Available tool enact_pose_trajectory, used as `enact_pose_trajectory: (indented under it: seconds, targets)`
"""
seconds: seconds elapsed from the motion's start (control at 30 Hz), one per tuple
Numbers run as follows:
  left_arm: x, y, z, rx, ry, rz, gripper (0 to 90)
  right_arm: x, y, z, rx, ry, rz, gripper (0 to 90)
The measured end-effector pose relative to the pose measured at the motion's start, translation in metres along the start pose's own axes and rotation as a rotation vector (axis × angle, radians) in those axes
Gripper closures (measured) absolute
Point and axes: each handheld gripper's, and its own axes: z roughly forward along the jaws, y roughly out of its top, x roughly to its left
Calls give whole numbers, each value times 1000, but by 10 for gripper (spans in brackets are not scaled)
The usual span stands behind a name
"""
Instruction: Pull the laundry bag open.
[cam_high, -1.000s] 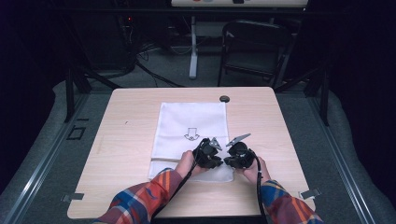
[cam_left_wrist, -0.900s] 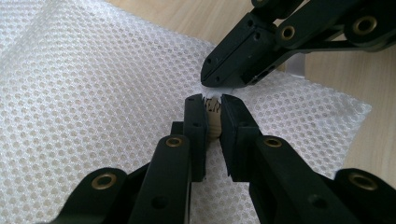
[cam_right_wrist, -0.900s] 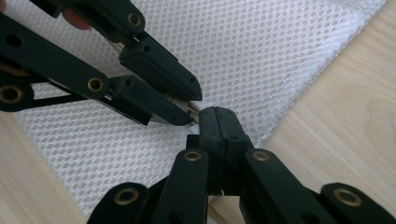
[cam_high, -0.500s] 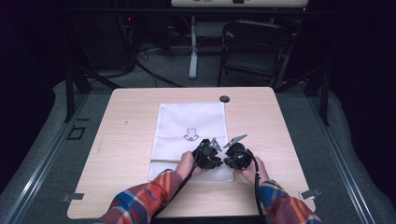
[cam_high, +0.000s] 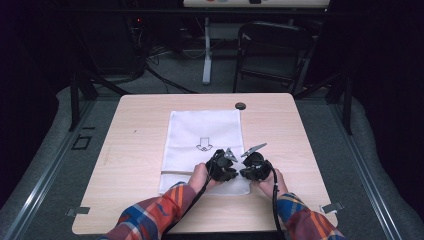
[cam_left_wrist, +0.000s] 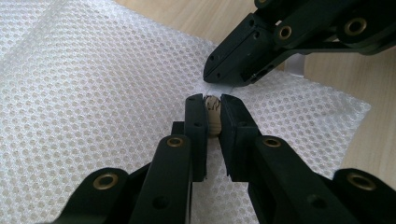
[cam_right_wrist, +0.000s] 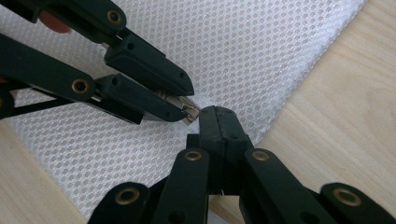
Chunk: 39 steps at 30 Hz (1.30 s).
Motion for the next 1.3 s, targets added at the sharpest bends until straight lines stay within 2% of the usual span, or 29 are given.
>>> enact_pose_trajectory:
  seconds: [0.1,0.27,0.3,0.37,0.47,0.5,0.73,0.8,0.83,1.0,1.03,1.1,1.3]
  targets:
    - [0,0,0,1,3,-6,817,1,-1,1,-17,5,26,900]
    - [-1,0,-1,5,2,-10,816,1,0,0,2,-5,18,900]
    - [-1,0,-1,6,5,-9,816,3,-2,3,-39,-8,53,900]
    - [-2,0,-1,7,12,-9,816,1,0,0,-2,-4,28,900]
    - [-2,0,-1,7,14,-8,816,1,-1,1,-16,0,48,900]
    - [-2,-1,-1,5,15,-8,816,0,-1,0,2,-1,38,900]
    - [-6,0,-1,19,44,2,816,1,-1,0,1,-10,50,900]
    - [-4,0,-2,12,35,-4,816,2,-2,2,-31,-9,70,900]
    - [-5,-1,-2,16,40,-7,815,1,-1,-1,2,-15,46,900]
    - [-7,0,-2,22,56,-1,815,1,-2,0,-14,-9,60,900]
    - [-7,0,-2,22,57,-1,815,0,-2,-1,-3,-13,58,900]
    - [-9,0,-2,25,68,0,815,1,-3,0,-19,-6,75,900]
    - [-9,0,-3,33,73,-11,815,3,-3,-1,-1,-38,50,900]
